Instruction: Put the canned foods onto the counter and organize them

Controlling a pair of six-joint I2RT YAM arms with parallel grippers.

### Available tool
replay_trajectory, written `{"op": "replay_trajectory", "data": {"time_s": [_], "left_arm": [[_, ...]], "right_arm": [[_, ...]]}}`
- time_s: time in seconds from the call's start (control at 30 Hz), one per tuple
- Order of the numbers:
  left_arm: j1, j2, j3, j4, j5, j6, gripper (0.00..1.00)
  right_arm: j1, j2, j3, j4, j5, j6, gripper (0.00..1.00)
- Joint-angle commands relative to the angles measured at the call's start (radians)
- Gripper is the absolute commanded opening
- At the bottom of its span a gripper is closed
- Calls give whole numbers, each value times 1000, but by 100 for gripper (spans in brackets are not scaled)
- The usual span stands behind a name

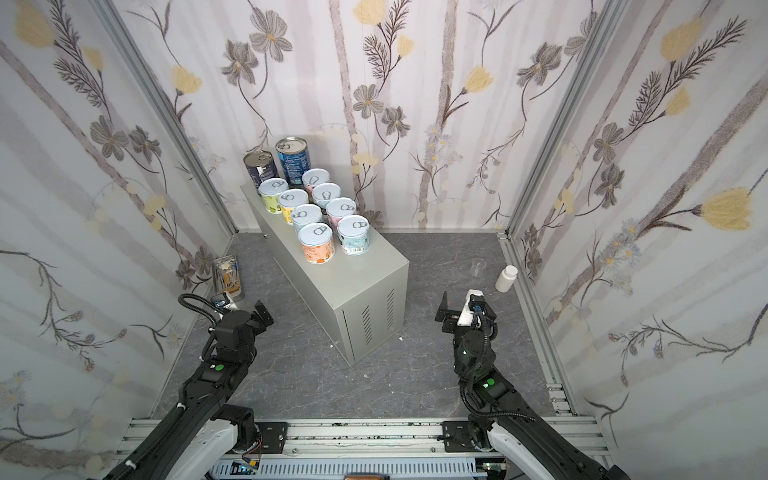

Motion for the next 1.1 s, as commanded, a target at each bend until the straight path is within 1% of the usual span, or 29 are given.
{"op": "replay_trajectory", "data": {"time_s": [0.0,0.17,0.37,0.47,0.5,0.57,0.63,0.7,0.73,0.77,0.83,0.87,0.9,0.97,1.0,1.03,1.07], "left_arm": [[64,141,-1,276,74,-19,100],[82,385,5,523,76,13,100],[83,573,6,801,39,99,100],[83,642,23,877,53,161,100],[85,657,18,916,58,170,100],[91,687,26,920,77,169,100],[89,713,23,949,94,182,100],[84,718,24,950,106,191,100],[83,714,18,958,108,190,100],[83,710,0,993,112,195,100],[76,701,-80,1136,126,210,100],[75,687,-111,1171,136,211,100],[73,686,-134,1216,137,217,100],[64,685,-163,1269,142,228,100],[59,691,-179,1305,149,237,100],[54,707,-205,1369,165,248,100],[41,740,-239,1477,173,269,100]], "right_arm": [[-56,52,-37,227,25,-71,100],[-172,161,-69,398,-7,-98,100],[-280,313,-75,571,-18,-101,100],[-330,400,-84,700,-37,-89,100],[-353,420,-80,704,-41,-41,100],[-389,450,-61,664,-117,-9,100],[-406,499,-58,689,-126,9,100],[-414,554,-82,776,-145,14,100],[-414,588,-105,874,-160,-8,100],[-413,588,-120,894,-190,-17,100],[-404,565,-131,872,-217,-30,100],[-392,570,-157,921,-218,-48,100],[-378,590,-188,1007,-215,-67,100],[-332,660,-268,1251,-232,-138,100],[-303,684,-279,1284,-224,-170,100],[-279,676,-287,1277,-231,-197,100],[-276,676,-291,1285,-235,-196,100]]}}
